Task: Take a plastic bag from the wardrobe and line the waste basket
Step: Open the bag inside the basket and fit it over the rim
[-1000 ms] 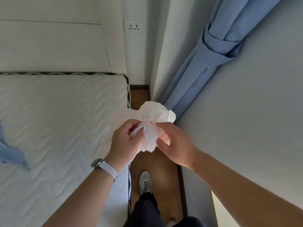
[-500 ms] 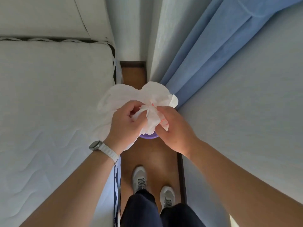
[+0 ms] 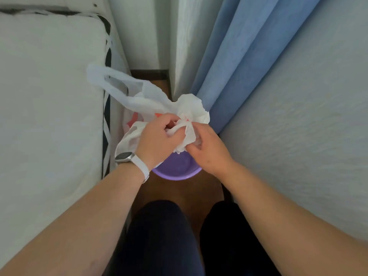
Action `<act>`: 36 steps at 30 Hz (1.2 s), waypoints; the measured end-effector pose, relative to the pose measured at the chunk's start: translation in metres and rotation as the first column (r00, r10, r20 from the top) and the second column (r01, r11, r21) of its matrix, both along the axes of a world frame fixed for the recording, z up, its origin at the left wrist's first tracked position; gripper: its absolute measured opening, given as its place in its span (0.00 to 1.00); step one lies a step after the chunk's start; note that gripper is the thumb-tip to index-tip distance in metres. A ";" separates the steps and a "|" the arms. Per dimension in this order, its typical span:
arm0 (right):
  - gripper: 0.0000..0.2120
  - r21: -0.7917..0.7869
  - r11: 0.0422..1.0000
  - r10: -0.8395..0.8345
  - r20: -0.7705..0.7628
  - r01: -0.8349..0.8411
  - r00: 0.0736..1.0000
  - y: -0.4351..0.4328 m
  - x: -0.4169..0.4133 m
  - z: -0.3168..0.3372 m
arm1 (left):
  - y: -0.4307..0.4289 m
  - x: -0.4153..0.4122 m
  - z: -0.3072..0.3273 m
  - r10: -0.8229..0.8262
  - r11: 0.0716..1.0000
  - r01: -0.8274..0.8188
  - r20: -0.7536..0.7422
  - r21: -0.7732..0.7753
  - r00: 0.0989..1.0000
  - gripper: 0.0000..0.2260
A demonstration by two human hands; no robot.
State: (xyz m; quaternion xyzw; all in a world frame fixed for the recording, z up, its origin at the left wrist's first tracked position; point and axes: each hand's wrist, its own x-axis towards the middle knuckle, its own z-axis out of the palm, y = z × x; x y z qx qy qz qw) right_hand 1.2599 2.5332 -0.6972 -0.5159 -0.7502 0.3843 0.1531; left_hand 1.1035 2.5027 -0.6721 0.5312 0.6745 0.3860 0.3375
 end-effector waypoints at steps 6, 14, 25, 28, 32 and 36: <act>0.21 0.038 0.999 -0.001 -0.037 0.003 0.999 0.009 0.000 -0.055 | 0.010 -0.012 -0.062 -0.100 0.992 0.085 -0.159 -0.094 0.982 0.08; 0.17 0.059 0.994 0.092 -0.069 -0.088 0.993 0.005 0.017 -0.108 | 0.015 0.004 -0.110 -0.327 0.945 0.284 -0.488 -0.163 0.810 0.10; 0.20 0.173 0.970 0.142 0.157 -0.169 0.977 0.007 0.030 -0.179 | 0.022 0.004 -0.169 -0.461 0.887 0.364 -0.599 -0.285 0.655 0.12; 0.22 0.256 0.955 0.108 0.167 -0.148 0.980 0.007 0.035 -0.178 | 0.022 0.010 -0.186 -0.500 0.862 0.401 -0.652 -0.310 0.570 0.12; 0.22 0.259 0.959 0.073 0.154 -0.111 0.985 0.008 0.038 -0.178 | 0.012 0.016 -0.196 -0.536 0.838 0.421 -0.663 -0.347 0.523 0.19; 0.22 0.214 0.967 0.100 0.184 -0.139 0.978 0.009 0.035 -0.176 | 0.007 0.020 -0.171 -0.464 0.873 0.436 -0.650 -0.219 0.602 0.16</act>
